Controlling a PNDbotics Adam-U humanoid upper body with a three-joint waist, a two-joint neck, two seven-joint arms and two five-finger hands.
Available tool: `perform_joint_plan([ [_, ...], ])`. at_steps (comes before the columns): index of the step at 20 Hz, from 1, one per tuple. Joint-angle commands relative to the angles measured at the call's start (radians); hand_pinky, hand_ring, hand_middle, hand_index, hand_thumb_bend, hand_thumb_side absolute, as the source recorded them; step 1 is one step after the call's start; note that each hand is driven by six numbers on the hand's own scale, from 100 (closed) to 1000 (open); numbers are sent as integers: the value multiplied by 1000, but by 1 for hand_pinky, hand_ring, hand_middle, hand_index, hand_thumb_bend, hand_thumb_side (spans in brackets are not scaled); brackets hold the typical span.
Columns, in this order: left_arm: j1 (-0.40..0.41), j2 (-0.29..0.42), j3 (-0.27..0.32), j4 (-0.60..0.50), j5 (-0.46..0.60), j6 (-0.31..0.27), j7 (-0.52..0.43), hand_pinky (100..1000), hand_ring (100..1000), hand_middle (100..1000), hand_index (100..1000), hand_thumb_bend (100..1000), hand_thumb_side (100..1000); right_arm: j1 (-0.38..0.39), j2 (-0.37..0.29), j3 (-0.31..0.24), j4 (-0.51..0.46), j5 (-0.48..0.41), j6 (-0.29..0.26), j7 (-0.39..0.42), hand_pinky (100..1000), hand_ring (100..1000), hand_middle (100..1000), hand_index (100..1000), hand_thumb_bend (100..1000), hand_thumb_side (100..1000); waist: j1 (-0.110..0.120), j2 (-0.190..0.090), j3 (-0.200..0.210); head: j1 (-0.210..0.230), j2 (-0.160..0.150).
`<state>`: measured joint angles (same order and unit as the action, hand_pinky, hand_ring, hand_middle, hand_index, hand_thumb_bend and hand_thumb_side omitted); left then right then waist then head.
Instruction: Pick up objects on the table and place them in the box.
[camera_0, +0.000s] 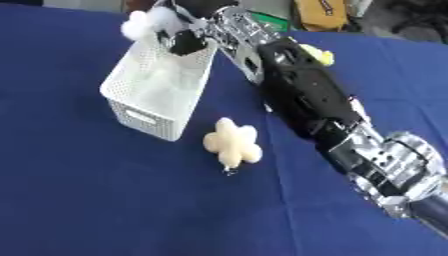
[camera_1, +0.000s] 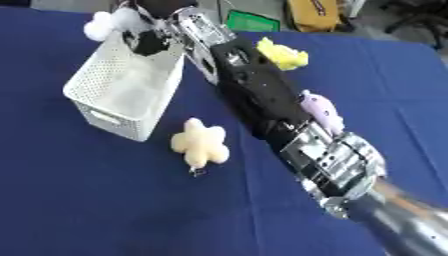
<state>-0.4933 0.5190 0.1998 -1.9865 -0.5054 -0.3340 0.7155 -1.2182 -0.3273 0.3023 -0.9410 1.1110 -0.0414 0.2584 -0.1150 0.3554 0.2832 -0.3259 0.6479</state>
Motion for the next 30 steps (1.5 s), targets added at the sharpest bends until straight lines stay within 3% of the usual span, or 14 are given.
perform_joint_plan([
  [1,-9,13,5,-13,3,-2,4,847,948,887,849,100,764,-25,-15,-9,-7,4,-15,26,895,895,486,625,100,700,15,-23,-1,2,-9],
  [3,-10,12,5,-13,3,-2,5,846,948,887,849,100,764,-23,-15,-10,-3,-2,-29,57,905,924,563,689,148,782,17,-24,0,1,-8],
  [8,-10,11,6,-13,4,-2,6,846,948,887,849,100,761,-21,-14,-13,-6,-42,-72,131,928,966,646,780,280,905,20,-26,-2,2,-7],
  [13,-13,11,6,-13,4,-2,8,846,947,886,850,100,759,-22,-16,-9,-20,-81,-97,184,952,998,739,874,348,959,22,-27,-4,4,-5],
  [14,-13,11,7,-13,3,-2,9,846,946,886,849,100,756,-21,-16,-9,-22,-87,-102,195,972,1000,804,945,409,979,22,-27,-4,5,-5],
  [18,-13,11,8,-13,3,-3,13,845,946,886,849,100,755,-22,-18,-10,-30,-110,-116,239,986,1000,870,1000,462,977,22,-28,-3,6,-5],
  [23,-12,11,8,-13,3,-3,15,845,946,885,849,100,755,-22,-22,-6,-45,-115,-117,257,990,1000,897,1000,494,974,23,-30,-7,8,-3],
  [26,-11,11,8,-13,2,-3,15,844,946,884,848,100,754,-22,-22,-5,-52,-118,-115,260,1000,1000,965,1000,528,974,23,-31,-9,9,-2],
  [30,-10,12,9,-13,2,-3,16,844,945,883,848,100,754,-21,-22,-9,-58,-133,-106,257,1000,1000,948,1000,513,1000,25,-36,-12,10,-1],
])
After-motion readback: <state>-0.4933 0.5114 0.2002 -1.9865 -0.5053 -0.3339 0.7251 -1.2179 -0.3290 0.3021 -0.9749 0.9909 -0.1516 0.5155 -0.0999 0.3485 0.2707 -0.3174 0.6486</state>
